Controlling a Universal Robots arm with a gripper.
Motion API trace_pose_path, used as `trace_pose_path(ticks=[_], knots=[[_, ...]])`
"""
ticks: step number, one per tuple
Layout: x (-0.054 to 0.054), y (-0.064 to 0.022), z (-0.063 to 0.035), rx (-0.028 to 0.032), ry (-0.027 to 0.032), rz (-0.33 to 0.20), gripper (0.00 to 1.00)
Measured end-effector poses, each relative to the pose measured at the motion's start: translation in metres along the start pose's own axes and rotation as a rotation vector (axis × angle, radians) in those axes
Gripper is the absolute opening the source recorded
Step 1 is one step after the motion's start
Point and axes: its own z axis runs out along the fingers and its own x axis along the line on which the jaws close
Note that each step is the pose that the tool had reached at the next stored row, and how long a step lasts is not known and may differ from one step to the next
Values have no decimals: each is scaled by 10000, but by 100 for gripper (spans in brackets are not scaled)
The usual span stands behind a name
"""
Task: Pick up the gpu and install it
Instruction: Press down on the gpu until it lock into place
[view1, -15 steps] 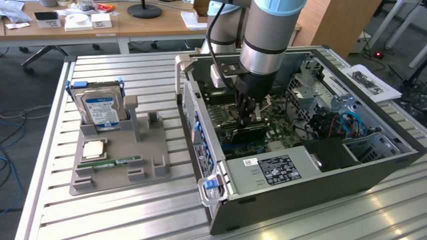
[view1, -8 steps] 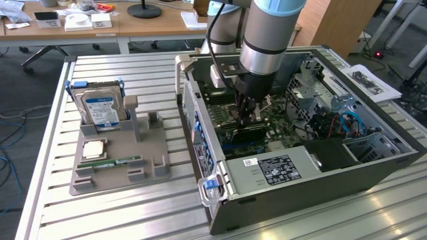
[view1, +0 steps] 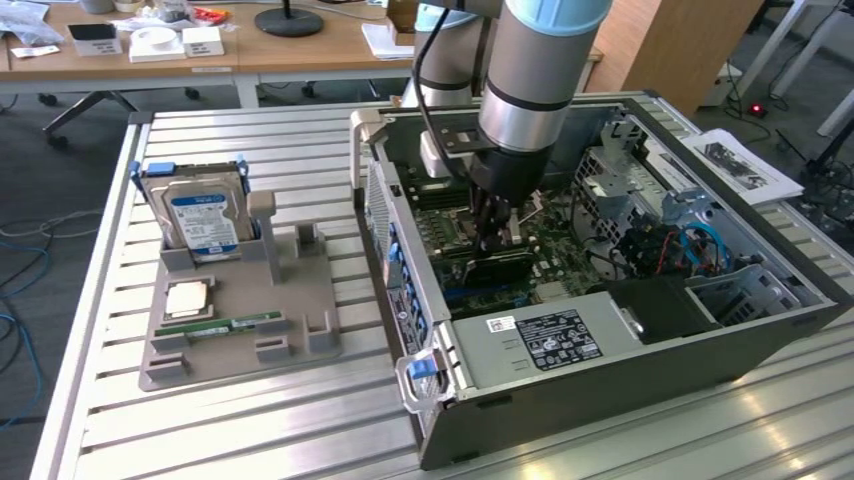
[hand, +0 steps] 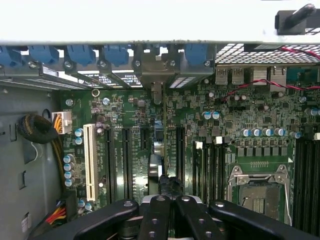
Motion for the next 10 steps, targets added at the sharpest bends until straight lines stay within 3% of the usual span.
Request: trace_pose_path(ticks=[10], knots=[[0,5,4,-1,2,0,11]])
